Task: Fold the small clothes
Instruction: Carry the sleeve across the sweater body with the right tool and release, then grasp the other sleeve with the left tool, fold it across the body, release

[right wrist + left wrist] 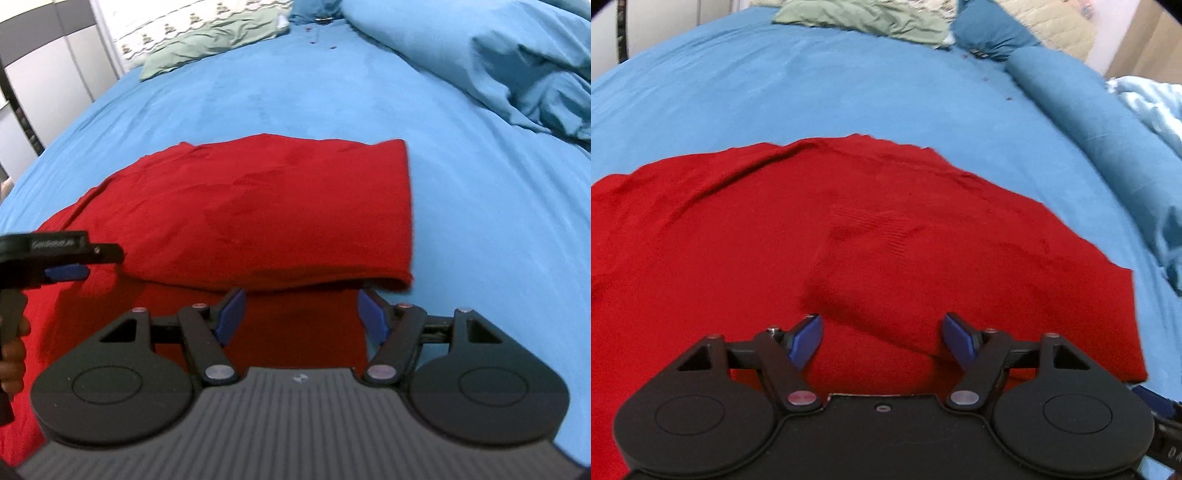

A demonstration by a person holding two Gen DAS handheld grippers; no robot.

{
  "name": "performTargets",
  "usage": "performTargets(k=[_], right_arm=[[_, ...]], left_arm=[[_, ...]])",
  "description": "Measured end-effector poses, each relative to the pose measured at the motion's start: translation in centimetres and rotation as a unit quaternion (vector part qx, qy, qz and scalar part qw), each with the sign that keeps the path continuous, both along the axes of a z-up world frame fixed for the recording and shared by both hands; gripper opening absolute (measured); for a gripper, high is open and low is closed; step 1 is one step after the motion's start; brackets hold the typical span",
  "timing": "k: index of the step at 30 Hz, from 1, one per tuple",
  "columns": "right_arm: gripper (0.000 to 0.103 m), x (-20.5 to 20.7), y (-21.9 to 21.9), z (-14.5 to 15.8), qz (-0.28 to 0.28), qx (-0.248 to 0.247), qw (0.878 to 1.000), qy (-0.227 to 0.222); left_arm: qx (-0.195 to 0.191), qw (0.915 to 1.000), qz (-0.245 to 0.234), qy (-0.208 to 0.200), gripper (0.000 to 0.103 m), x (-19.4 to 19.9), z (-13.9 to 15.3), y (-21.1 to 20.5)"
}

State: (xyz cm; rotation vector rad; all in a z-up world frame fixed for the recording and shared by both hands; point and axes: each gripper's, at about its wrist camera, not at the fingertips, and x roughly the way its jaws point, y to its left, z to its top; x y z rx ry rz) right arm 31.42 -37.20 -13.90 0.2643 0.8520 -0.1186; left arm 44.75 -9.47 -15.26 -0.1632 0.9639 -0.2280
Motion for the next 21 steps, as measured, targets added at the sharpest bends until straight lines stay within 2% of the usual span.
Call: performTargets(k=[3, 4, 6, 7, 8, 10, 12, 17, 19, 21], right_arm=[[0.086, -0.2, -0.8, 0.0, -0.013, -0.001, 1.0, -0.001], [0.086, 0.3, -0.6, 0.0, -0.016, -0.003, 1.0, -0.001], [0.088, 0.3, -0.9, -0.1, -0.022, -0.007, 1.0, -0.002], [0.088, 1.0, -0.8, -0.4, -0.024, -0.01, 1.0, -0.001], [0.089, 1.0, -0.8, -0.5, -0.026, -0.014, 1.0, 0.001], [0.089, 1.5, -0.5, -0.8, -0.029, -0.024, 0.999, 0.006], [0.089, 1.8, 0.0, -1.1, -0.026, -0.042, 0.999, 0.011], [0.089, 2.9, 1.4, -2.0, -0.009, -0.083, 0.996, 0.029], [0.089, 3.6, 1.8, -2.2, -0.007, -0.09, 0.995, 0.037], [0.091, 4.6, 2.2, -2.6, -0.001, -0.1, 0.994, 0.042]], left_arm=[[-0.006, 1.0, 0.0, -0.007, 0.075, 0.9, -0.5, -0.3], [-0.008, 0.9999, 0.005, -0.011, 0.071, 1.2, -0.7, -0.3], [-0.005, 0.9996, 0.019, -0.019, 0.048, 1.5, -0.6, -0.4], [-0.001, 0.9996, 0.021, -0.021, 0.028, 1.8, -0.4, -0.5], [-0.005, 0.9996, 0.019, -0.022, 0.011, 2.3, -0.3, -0.6], [-0.022, 0.9992, 0.017, -0.029, 0.009, 2.6, 0.6, -0.2], [-0.021, 0.9977, 0.024, -0.061, 0.009, 2.3, 2.5, 0.4], [0.032, 0.9855, 0.092, -0.139, 0.009, 1.4, 7.5, 4.3], [0.05, 0.9812, 0.115, -0.146, 0.009, 1.0, 8.2, 6.3], [0.057, 0.9806, 0.126, -0.139, 0.009, 0.9, 7.8, 7.7]])
